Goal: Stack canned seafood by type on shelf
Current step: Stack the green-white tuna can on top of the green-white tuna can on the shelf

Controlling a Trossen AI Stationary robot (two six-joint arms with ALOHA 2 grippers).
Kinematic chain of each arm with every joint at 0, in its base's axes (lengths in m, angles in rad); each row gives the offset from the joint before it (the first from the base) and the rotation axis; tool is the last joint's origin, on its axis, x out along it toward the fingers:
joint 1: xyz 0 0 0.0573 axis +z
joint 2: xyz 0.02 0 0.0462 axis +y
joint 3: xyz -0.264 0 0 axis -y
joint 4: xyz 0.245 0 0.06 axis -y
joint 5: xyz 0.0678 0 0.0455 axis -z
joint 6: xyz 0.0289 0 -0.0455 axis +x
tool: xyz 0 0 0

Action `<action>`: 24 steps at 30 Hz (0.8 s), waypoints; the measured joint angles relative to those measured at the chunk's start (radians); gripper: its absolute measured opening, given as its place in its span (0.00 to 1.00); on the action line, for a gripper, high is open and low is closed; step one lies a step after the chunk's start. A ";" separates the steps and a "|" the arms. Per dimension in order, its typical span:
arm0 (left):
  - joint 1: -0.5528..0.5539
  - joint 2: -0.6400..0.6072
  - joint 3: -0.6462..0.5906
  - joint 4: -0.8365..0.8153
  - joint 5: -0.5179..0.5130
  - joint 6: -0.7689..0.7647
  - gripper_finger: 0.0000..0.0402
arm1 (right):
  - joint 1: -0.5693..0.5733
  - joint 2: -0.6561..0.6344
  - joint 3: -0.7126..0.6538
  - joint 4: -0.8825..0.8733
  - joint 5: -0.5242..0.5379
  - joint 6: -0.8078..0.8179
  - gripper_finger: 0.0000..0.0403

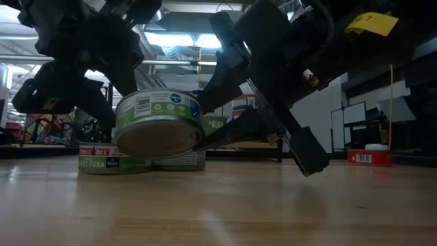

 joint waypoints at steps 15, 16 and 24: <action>-0.002 -0.149 0.004 -0.037 0.044 0.207 0.38 | -0.001 -0.002 0.001 -0.009 0.080 0.000 0.33; -0.002 -0.166 0.004 -0.046 0.043 0.224 0.38 | -0.001 -0.002 0.001 -0.007 0.091 0.000 0.33; 0.001 -0.311 0.002 -0.085 0.023 0.395 0.38 | -0.014 -0.002 0.035 -0.011 0.140 -0.004 0.33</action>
